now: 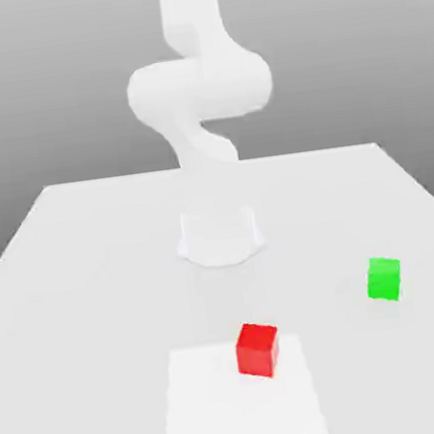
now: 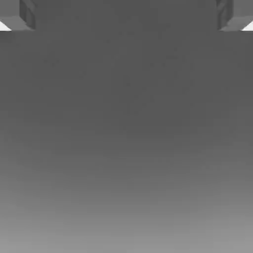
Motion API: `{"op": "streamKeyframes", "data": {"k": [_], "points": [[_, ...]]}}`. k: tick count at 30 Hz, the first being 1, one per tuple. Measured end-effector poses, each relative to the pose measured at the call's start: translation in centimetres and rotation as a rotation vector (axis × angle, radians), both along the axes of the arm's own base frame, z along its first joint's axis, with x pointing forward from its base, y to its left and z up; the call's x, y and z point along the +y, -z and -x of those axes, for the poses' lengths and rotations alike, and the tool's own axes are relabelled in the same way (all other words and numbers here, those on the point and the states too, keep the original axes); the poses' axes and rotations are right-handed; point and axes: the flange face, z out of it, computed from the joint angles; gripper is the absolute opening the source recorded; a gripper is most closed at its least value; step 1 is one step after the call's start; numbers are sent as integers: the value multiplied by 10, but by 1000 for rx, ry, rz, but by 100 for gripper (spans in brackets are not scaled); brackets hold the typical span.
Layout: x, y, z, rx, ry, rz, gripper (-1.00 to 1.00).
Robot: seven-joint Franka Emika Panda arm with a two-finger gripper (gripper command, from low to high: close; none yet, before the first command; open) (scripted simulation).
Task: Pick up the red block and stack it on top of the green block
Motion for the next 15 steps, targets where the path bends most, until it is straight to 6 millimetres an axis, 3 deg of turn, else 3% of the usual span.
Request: {"op": "streamKeyframes", "data": {"k": [4,8,12,15], "points": [[10,99,-38,150,51,-28,0],[16,199,-52,297,107,-54,0],[20,300,-42,450,170,-79,0],[23,376,-17,576,224,-98,0]]}}
